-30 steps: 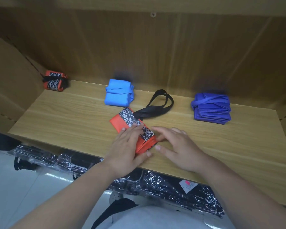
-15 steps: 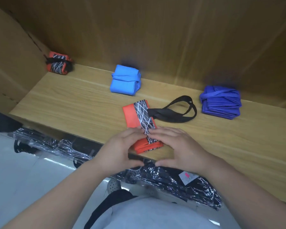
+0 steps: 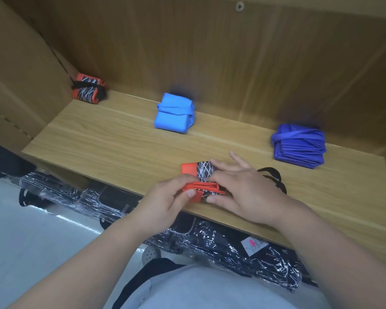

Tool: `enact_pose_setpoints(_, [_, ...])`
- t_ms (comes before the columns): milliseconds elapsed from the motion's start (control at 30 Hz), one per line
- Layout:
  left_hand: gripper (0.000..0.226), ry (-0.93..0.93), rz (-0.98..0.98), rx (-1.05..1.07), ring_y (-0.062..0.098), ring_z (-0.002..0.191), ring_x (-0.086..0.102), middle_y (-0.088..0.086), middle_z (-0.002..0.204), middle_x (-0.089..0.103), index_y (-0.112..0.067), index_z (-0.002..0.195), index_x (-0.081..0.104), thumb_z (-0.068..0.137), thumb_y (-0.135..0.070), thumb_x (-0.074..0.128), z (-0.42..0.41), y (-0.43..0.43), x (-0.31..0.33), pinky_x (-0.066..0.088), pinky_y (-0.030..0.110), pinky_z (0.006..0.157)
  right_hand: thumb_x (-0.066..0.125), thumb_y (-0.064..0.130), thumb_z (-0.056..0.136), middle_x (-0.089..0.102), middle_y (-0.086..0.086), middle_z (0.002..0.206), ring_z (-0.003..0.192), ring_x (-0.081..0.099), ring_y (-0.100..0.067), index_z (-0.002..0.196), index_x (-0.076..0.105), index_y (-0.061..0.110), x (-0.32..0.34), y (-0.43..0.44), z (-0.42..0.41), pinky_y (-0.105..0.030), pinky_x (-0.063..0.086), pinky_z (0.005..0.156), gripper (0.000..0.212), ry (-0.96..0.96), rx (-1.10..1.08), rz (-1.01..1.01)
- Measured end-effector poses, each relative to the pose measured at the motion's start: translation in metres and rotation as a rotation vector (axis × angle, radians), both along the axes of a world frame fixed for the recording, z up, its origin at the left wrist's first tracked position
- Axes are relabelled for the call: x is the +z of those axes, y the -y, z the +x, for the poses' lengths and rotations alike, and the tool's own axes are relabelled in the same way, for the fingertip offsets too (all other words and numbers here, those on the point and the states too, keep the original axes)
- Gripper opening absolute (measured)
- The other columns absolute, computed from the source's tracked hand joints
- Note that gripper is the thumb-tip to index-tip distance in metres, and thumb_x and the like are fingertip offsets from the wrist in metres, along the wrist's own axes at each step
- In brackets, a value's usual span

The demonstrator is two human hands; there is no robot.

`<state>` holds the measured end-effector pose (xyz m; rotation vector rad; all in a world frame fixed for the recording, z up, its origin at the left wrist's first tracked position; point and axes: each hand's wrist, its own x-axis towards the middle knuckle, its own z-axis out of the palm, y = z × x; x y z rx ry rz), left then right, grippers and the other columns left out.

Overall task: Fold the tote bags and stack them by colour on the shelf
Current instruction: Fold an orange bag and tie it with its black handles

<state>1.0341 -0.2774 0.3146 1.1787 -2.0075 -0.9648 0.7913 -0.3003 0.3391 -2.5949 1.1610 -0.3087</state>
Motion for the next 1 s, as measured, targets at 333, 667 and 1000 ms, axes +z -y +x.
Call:
enact_pose_setpoints(333, [0.02, 0.077, 0.013, 0.132, -0.001, 0.098, 0.052, -0.011, 0.103, 0.056, -0.021, 0.111, 0.055, 0.099, -0.034, 0.046, -0.013, 0.028, 0.0, 0.038, 0.013, 0.084, 0.032, 0.065, 0.098, 0.061, -0.001, 0.136, 0.115, 0.055, -0.022, 0.112, 0.066, 0.018, -0.022, 0.02, 0.011, -0.041, 0.048, 0.097, 0.059, 0.2, -0.193, 0.119])
enact_pose_setpoints(667, [0.012, 0.218, -0.22, 0.336, 0.017, 0.088, 0.053, 0.0, 0.088, 0.062, -0.01, 0.088, 0.067, 0.093, -0.019, 0.062, -0.022, 0.048, -0.017, 0.042, 0.029, 0.081, 0.073, 0.034, 0.09, 0.071, 0.011, 0.096, 0.096, 0.056, -0.01, 0.1, 0.076, 0.021, -0.04, 0.029, 0.025, -0.023, 0.041, 0.084, 0.017, 0.465, -0.384, 0.109])
enact_pose_setpoints(1000, [0.053, 0.387, -0.179, 0.233, 0.023, 0.107, 0.055, 0.0, 0.119, 0.066, -0.015, 0.125, 0.066, 0.093, -0.053, 0.045, -0.017, 0.043, -0.017, 0.045, 0.046, 0.095, 0.075, 0.03, 0.089, 0.067, 0.015, 0.084, 0.09, 0.056, -0.012, 0.085, 0.074, 0.024, -0.036, 0.035, 0.031, -0.033, 0.047, 0.081, 0.007, 0.468, -0.425, 0.187])
